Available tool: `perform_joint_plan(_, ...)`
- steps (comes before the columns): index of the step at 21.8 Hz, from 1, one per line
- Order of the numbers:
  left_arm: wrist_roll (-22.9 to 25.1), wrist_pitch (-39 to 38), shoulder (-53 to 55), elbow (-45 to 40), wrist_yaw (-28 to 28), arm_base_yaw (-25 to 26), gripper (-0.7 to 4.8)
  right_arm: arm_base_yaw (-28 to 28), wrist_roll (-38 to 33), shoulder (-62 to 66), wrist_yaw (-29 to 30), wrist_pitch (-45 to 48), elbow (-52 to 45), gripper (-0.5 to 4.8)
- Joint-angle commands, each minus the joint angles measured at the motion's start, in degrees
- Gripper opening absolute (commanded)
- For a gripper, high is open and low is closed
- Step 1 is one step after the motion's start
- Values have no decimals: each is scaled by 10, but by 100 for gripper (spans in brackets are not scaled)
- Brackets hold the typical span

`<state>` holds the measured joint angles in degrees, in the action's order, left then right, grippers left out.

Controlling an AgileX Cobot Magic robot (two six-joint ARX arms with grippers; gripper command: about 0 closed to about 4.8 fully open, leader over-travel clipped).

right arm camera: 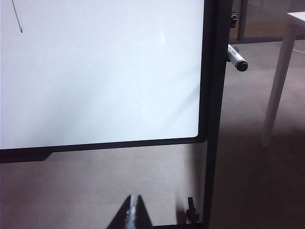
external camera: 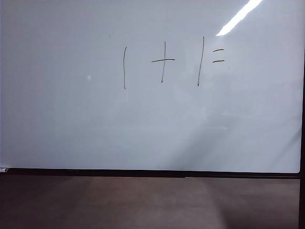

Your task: Reach to the right to find the marker pen, pick it up, and write the answer to the math problem on the whiteboard.

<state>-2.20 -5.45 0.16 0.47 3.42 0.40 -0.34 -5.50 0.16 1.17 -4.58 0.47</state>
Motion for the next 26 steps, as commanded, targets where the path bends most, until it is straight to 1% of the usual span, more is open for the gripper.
perform_joint_plan(1, 2, 2, 1, 0, -2, 1, -4, 1, 0, 0, 0, 15, -2, -5)
perform_joint_plan(8, 2, 1, 1, 0, -2, -1, -5, 0, 0, 0, 0, 14, -2, -5)
perform_joint_plan(10, 2, -5, 1, 0, 10, -27, -4, 1, -1, 0, 0, 13, -2, -5)
perform_joint_plan(11, 2, -13, 1, 0, 22, -68, -4, 1, -1, 0, 0, 12, -2, -5)
perform_joint_plan(12, 2, -17, 1, 0, 27, -91, -4, 1, -1, 0, 0, 12, -2, -5)
perform_joint_plan(13, 2, -27, 1, 0, 34, -151, -4, 1, -7, 0, 0, 11, -2, -5)
perform_joint_plan(14, 2, -31, 1, 0, 34, -180, -4, 1, -15, 0, 0, 10, -2, -5)
perform_joint_plan(15, 2, -35, 1, 0, 33, -248, -4, 1, -50, 0, 0, 9, -2, -5)
perform_joint_plan(16, 2, -37, 1, 0, 32, -280, -4, 1, -62, 0, 0, 7, -2, -4)
perform_joint_plan(17, 2, -37, 1, 0, 32, -348, -4, 1, -70, 0, 0, 3, -2, 5)
perform_joint_plan(18, 2, -37, 1, 0, 30, -377, -4, 1, -70, 0, 0, 1, -2, 4)
perform_joint_plan(19, 2, -37, 1, 0, 29, -433, -4, 1, -70, 0, 0, 1, -2, 4)
perform_joint_plan(21, 2, -37, 1, 0, 28, -490, -4, 1, -70, 0, 0, 7, -2, 4)
perform_joint_plan(23, 2, -37, 1, 0, 28, -508, -4, 1, -79, 0, 0, 30, 2, 3)
perform_joint_plan(25, 2, -37, 1, 0, 31, -507, -4, 0, -89, 0, -5, 51, 25, 3)
perform_joint_plan(26, 2, -37, 1, 0, 31, -507, -4, 0, -89, 0, -18, 58, 36, 3)
